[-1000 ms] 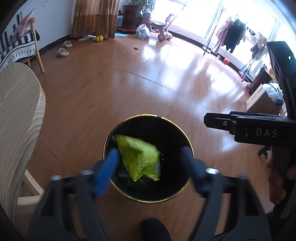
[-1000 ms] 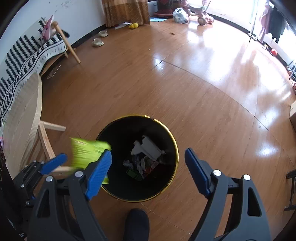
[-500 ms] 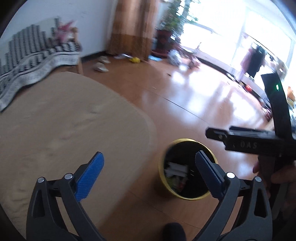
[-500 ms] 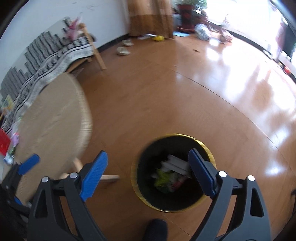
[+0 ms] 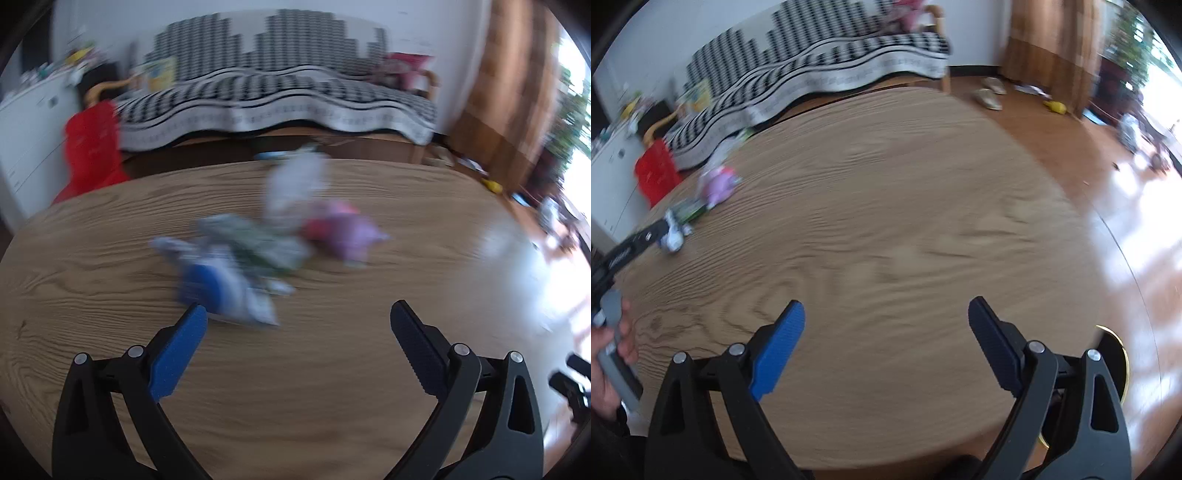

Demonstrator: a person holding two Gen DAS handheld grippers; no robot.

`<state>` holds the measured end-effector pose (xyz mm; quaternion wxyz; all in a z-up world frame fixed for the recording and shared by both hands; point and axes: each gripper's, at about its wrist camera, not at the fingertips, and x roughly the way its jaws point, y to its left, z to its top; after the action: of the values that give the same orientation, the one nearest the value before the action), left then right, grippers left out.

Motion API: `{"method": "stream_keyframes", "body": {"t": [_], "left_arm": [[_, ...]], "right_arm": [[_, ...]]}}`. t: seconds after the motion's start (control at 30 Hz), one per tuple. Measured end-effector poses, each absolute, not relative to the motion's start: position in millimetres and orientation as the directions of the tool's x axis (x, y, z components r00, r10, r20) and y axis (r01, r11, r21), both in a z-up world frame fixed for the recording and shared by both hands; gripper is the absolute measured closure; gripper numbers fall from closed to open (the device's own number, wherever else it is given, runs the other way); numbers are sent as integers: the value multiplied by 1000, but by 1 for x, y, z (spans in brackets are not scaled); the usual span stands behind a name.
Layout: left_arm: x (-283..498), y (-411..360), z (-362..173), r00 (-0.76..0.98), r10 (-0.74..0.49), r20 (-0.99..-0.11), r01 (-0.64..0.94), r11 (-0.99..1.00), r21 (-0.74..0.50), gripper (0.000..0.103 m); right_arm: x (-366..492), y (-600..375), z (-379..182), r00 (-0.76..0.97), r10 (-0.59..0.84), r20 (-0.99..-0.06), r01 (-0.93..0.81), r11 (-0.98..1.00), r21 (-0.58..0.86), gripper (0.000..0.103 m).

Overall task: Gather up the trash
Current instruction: 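Move tools back to the table and grasp blue-white crumpled paper with left tool, then grasp clear plastic bag with right tool while left tool holds the blue-white paper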

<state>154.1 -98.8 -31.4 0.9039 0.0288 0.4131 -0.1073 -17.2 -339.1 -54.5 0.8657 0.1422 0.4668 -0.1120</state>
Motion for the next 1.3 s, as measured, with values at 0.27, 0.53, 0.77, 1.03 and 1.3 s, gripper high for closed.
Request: {"method": "stream_keyframes", "body": {"t": [0.27, 0.53, 0.77, 1.03, 1.3], "left_arm": [[192, -58, -63, 601, -131, -789, 133, 989, -64, 39], [174, -34, -46, 580, -186, -793, 170, 980, -106, 87], [155, -7, -42, 556, -194, -808, 177, 978, -113, 89], [147, 7, -35, 562, -210, -800, 185, 975, -126, 89], [149, 24, -37, 565, -200, -801, 169, 978, -125, 89]], "right_arm": [[33, -284, -70, 531, -9, -847, 224, 966, 130, 16], [70, -245, -58, 591, 54, -805, 115, 982, 150, 16], [177, -217, -31, 613, 103, -784, 62, 982, 178, 16], [338, -191, -40, 499, 112, -859, 142, 968, 209, 16], [421, -209, -64, 462, 165, -871, 281, 904, 321, 16]]}}
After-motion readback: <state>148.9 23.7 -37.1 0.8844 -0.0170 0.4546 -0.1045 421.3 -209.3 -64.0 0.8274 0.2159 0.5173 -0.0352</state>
